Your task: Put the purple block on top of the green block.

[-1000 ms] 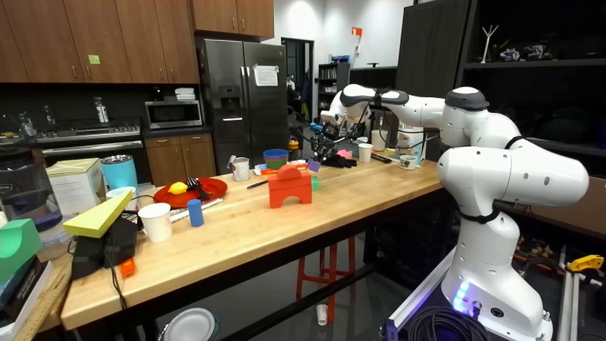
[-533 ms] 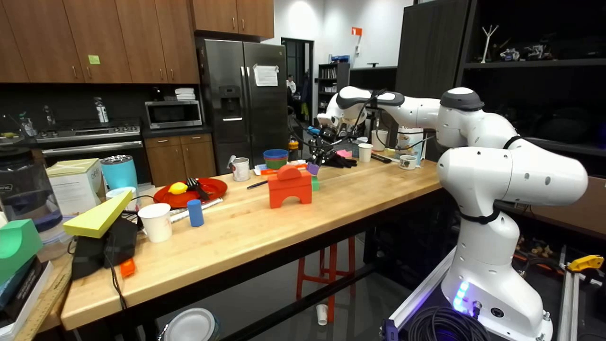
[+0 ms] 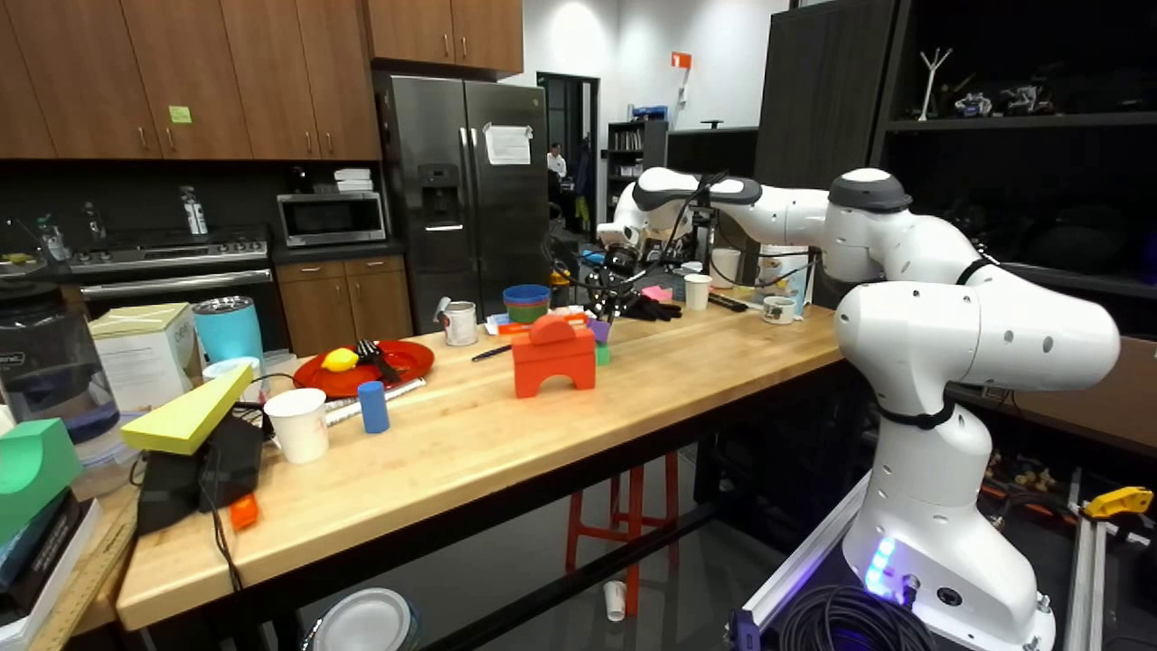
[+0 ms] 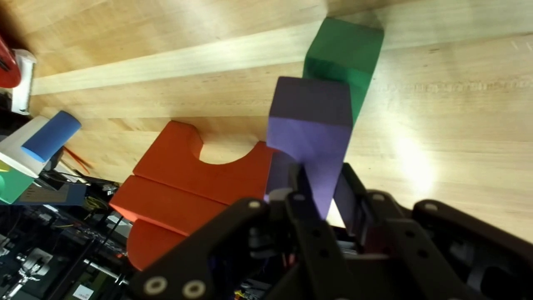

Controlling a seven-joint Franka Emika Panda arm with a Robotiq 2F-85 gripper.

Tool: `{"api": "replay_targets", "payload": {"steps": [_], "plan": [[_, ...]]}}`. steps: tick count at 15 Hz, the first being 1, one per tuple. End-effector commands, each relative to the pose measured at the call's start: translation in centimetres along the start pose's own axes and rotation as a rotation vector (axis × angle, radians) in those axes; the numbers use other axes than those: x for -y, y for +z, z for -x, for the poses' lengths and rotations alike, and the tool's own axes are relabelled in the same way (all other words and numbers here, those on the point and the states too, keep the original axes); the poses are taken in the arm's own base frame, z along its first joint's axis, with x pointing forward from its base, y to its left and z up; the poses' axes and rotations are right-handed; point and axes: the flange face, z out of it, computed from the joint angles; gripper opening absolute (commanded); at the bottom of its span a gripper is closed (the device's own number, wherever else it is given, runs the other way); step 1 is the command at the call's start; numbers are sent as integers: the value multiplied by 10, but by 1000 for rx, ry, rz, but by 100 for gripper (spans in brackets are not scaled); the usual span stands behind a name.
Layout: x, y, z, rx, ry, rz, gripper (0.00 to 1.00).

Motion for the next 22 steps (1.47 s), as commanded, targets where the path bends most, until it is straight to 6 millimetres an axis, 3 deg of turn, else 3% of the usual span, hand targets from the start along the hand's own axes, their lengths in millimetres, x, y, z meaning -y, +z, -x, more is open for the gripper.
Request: {"api": "replay_targets", "payload": {"steps": [1, 7, 8, 9, 12, 17, 19, 22], "plan": [[-4, -4, 2, 5, 38, -55, 5], [-9, -6, 4, -4, 63, -101, 5], [-10, -6, 4, -10, 60, -108, 47], [-12, -6, 4, -14, 56, -119, 47], [-14, -8, 4, -15, 53, -143, 63], [-17, -11, 1, -10, 41, -162, 99], [-20, -16, -7, -4, 30, -162, 100], [-28, -30, -33, 27, -2, -170, 100]]}}
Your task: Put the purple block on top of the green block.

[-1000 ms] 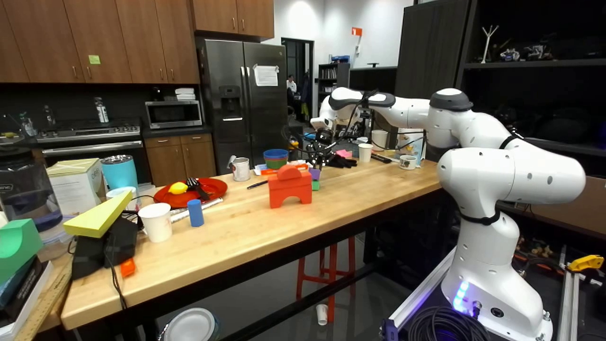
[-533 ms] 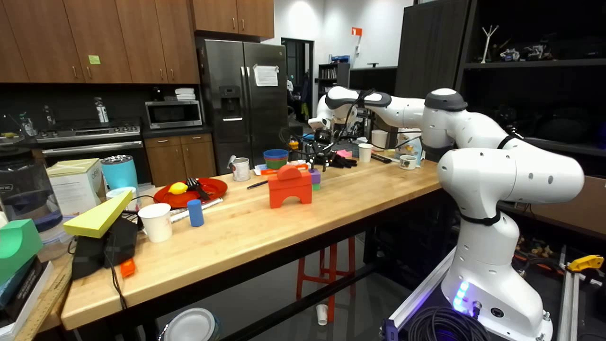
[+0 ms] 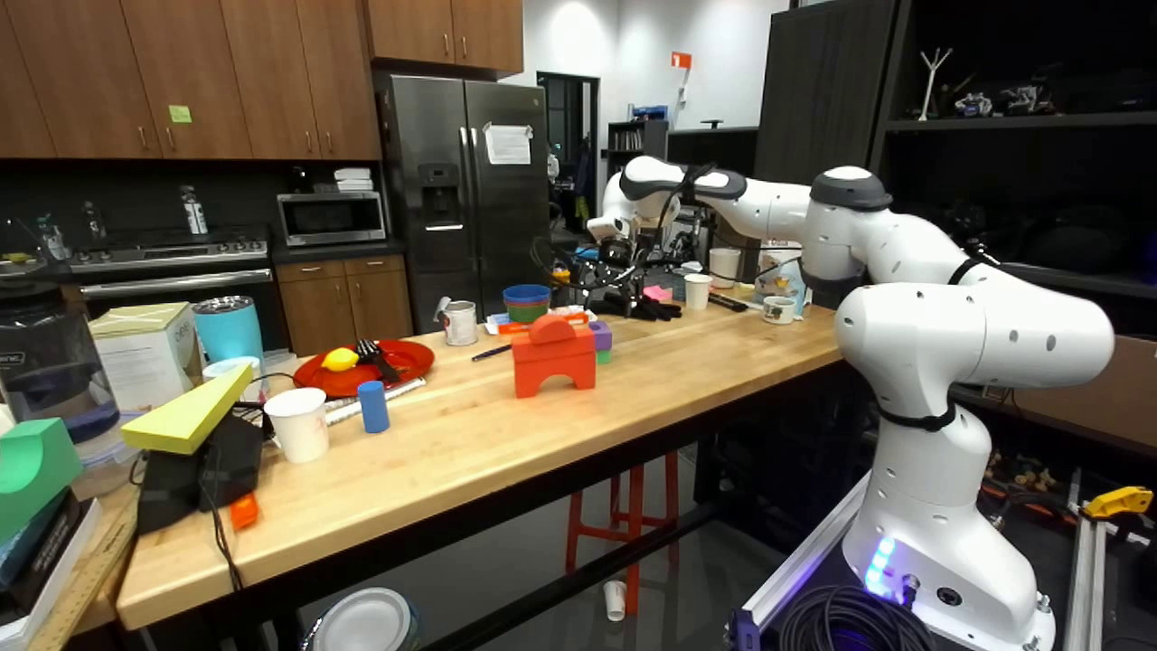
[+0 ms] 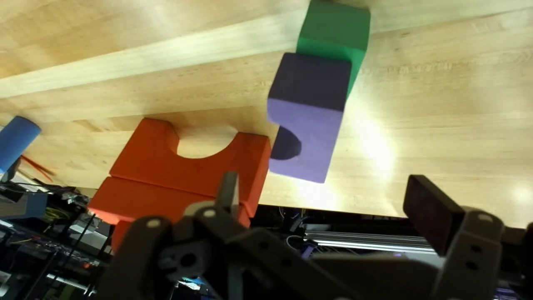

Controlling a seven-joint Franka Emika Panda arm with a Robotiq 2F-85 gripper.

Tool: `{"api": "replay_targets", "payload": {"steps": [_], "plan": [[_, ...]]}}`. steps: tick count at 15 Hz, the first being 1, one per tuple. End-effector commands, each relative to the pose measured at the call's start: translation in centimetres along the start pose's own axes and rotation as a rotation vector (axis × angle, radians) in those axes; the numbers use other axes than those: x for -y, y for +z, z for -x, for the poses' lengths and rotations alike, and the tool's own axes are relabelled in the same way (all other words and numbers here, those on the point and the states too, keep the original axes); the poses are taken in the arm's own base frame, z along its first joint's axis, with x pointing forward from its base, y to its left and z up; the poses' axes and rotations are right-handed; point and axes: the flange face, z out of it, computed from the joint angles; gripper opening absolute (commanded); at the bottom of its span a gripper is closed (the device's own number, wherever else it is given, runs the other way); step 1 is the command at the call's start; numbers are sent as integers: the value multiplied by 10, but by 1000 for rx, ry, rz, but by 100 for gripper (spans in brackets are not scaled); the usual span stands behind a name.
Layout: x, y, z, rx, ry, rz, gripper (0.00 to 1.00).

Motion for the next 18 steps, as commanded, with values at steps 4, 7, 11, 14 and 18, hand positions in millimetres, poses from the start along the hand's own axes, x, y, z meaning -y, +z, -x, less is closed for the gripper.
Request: {"api": "replay_targets", "payload": {"steps": [4, 7, 11, 14, 18], "plan": [[-14, -35, -83, 115, -73, -65, 100], [-18, -42, -130, 172, -114, -105, 100], [-18, -42, -192, 259, -146, -179, 100], [-21, -42, -239, 328, -162, -245, 100], [-38, -49, -295, 428, -189, -340, 100]]}}
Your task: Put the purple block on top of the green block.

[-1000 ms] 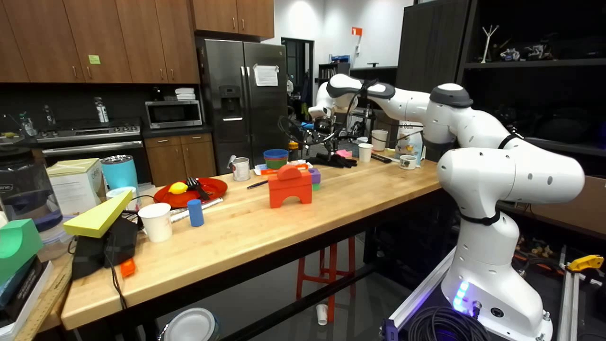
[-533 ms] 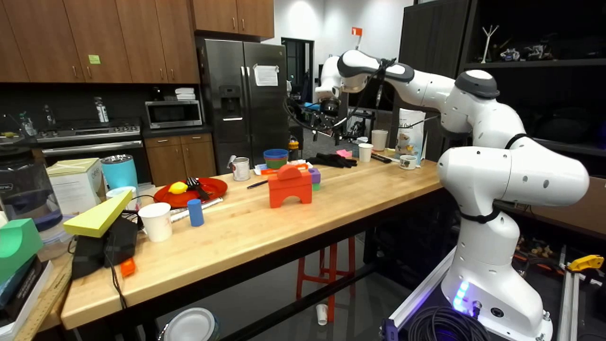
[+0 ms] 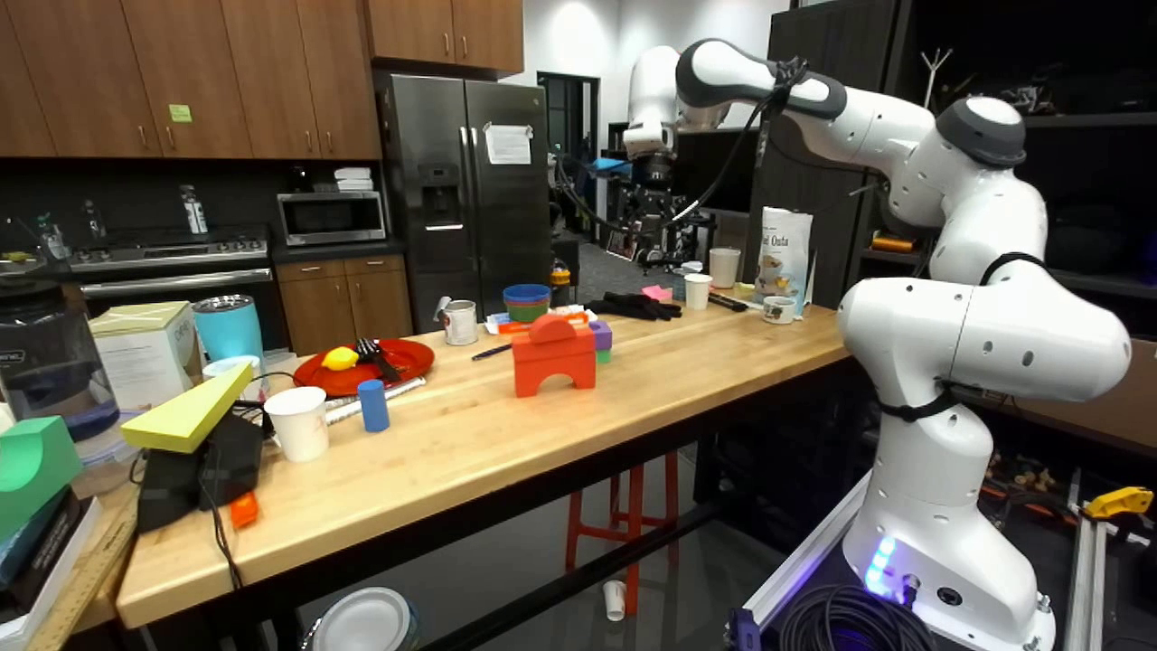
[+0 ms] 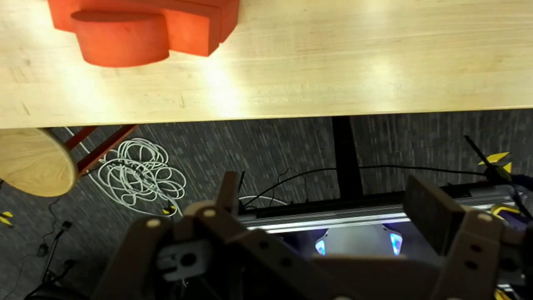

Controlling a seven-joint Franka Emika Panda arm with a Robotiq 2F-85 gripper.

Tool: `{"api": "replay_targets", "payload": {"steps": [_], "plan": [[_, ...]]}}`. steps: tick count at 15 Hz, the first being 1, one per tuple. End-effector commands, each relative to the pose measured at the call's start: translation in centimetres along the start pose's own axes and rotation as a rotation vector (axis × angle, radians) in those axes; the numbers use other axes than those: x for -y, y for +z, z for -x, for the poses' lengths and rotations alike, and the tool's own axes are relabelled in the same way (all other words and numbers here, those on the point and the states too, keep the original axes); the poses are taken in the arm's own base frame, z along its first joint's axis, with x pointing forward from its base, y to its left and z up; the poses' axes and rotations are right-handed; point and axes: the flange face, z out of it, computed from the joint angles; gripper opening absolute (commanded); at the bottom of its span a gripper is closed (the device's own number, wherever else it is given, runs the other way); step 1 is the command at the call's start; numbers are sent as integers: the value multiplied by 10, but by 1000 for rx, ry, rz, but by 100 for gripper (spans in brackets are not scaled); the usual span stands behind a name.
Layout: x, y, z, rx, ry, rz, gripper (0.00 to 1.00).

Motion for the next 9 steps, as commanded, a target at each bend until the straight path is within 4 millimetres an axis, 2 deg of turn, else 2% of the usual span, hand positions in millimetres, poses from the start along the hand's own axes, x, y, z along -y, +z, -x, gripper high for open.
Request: {"api": "replay_targets", "payload": {"steps": [1, 6, 9], "plan": [[-24, -27, -42, 124, -16, -125, 100], [-74, -70, -86, 258, -72, -235, 100], [-102, -85, -100, 309, -114, -301, 100]]}}
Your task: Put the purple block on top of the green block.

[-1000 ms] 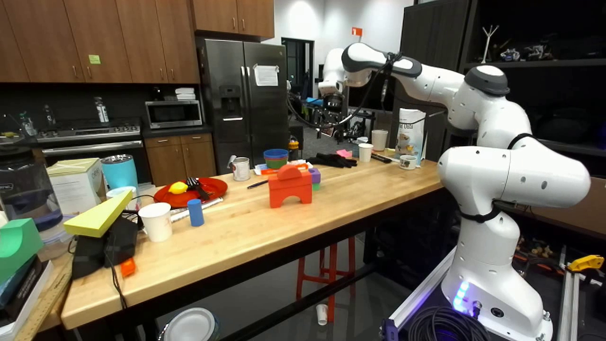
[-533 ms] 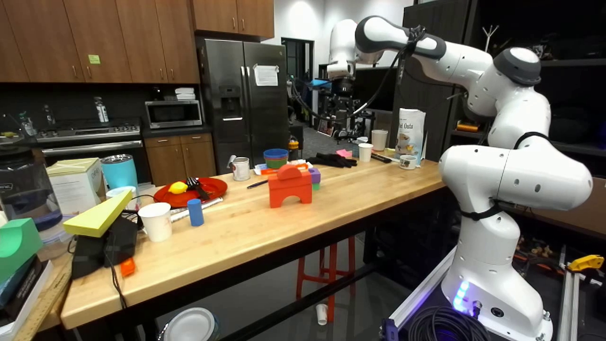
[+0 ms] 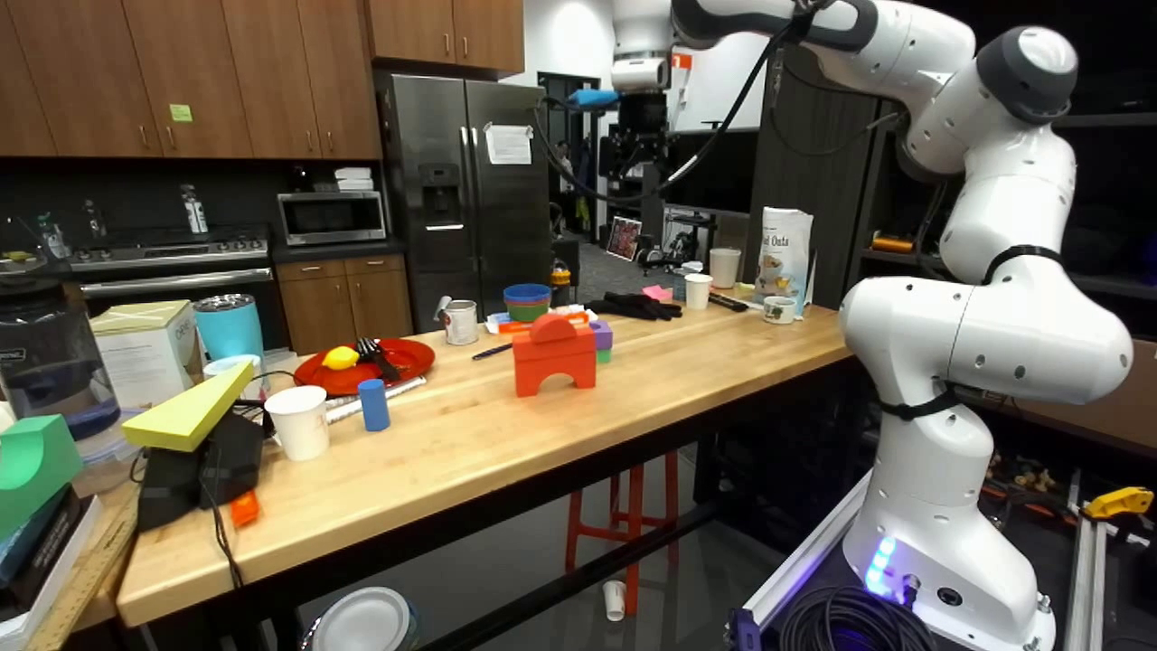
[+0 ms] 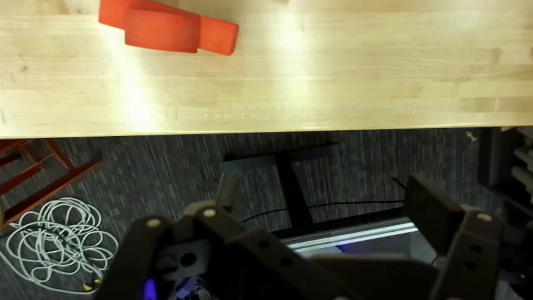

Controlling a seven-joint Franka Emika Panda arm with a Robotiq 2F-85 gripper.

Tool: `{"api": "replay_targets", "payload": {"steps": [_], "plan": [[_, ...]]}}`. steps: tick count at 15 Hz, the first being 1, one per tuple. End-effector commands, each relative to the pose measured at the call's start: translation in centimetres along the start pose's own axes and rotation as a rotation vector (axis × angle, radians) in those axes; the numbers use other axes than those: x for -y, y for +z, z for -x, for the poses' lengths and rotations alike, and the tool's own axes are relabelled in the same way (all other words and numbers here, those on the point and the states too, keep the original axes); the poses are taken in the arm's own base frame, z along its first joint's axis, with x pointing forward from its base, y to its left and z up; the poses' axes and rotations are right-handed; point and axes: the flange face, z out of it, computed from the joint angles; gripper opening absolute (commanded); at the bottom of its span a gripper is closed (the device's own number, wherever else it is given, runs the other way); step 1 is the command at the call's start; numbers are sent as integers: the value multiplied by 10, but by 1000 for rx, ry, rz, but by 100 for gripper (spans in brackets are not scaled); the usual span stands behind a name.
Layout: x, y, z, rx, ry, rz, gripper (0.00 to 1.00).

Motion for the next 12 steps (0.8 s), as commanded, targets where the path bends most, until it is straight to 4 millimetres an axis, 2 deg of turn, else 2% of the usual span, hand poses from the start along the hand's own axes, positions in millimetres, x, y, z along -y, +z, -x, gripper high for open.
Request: {"api": "replay_targets", "payload": {"steps": [1, 6, 10, 12], "plan": [[-25, -29, -4, 65, -54, -112, 100], [-54, -36, -12, 114, -86, -158, 100], [-90, -20, -24, 136, -64, -119, 100], [-120, -3, -34, 149, -87, -92, 100]]}}
